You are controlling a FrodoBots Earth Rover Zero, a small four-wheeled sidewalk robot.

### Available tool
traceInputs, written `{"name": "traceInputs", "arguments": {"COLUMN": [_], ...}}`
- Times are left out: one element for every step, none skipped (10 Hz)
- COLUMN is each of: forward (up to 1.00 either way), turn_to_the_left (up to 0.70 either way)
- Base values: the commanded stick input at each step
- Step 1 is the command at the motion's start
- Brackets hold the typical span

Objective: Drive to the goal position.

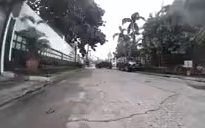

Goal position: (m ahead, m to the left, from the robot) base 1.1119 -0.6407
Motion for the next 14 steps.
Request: {"name": "traceInputs", "arguments": {"forward": [0.7,0.7,0.7,0.7,0.7,0.7,0.7,0.7,0.7,0.7,0.7,0.7,0.7,0.7], "turn_to_the_left": [0.0,0.0,0.0,0.0,0.0,0.0,0.0,0.0,0.0,0.0,0.0,0.0,0.0,0.0]}}
